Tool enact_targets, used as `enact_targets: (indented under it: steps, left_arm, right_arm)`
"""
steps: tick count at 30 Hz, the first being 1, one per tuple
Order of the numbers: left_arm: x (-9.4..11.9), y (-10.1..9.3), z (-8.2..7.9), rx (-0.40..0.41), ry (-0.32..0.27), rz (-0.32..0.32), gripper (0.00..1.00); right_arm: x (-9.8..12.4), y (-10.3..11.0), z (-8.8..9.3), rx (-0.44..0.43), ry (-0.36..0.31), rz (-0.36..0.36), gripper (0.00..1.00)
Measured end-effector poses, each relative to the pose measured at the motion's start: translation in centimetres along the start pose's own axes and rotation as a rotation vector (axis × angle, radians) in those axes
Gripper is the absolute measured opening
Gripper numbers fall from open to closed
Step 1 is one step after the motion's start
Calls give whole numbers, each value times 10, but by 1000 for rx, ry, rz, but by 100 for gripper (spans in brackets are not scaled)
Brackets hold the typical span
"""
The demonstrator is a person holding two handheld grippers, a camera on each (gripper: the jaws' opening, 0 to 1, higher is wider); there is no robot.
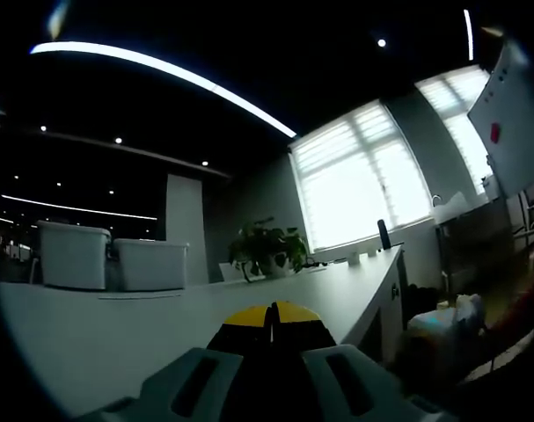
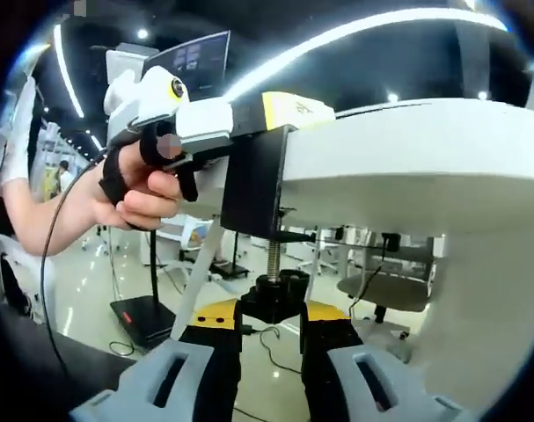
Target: Clamp the fixed fixture on the desktop, loosen the retaining clip, secure it to the edge of the desk, and tighten the retaining clip.
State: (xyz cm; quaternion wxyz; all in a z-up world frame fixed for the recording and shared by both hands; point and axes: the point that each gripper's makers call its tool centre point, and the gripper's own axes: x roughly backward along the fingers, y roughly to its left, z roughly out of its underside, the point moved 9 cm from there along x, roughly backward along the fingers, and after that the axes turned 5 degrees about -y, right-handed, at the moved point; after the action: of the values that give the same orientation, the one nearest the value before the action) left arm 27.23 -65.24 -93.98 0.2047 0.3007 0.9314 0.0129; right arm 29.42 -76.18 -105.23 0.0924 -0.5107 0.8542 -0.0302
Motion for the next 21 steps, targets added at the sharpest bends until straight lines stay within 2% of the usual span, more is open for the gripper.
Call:
enact_targets:
  steps: [3, 4, 5, 7, 10, 12, 13, 15, 18, 21]
  left_arm:
    - [0, 0, 0, -3, -2, 2, 1]
    - [0, 0, 0, -3, -2, 2, 1]
    - [0, -1, 1, -3, -3, 2, 1]
    - [0, -1, 1, -3, -4, 2, 1]
    - [0, -1, 1, -11, -12, 5, 1]
    - [0, -1, 1, -12, -14, 5, 1]
    - [0, -1, 1, -12, -14, 5, 1]
    - [1, -1, 1, -12, -13, 5, 1]
    - [1, -1, 1, -12, -13, 4, 1]
    - [1, -2, 1, -13, -14, 2, 1]
  right_arm:
    - [0, 0, 1, -17, -4, -2, 25]
    - [1, 1, 2, -39, -5, 19, 25]
    - [3, 2, 3, -73, 1, 63, 26]
    - [10, 9, 4, -83, -15, 130, 28]
    - [25, 26, 13, -125, 7, 255, 33]
    - [36, 37, 17, -145, 28, 382, 32]
    - [40, 46, 20, -197, 19, 460, 31]
    - [45, 69, 26, -244, 61, 545, 28]
    - [41, 87, 23, -218, 71, 630, 28]
    - [30, 87, 8, -90, 72, 663, 31]
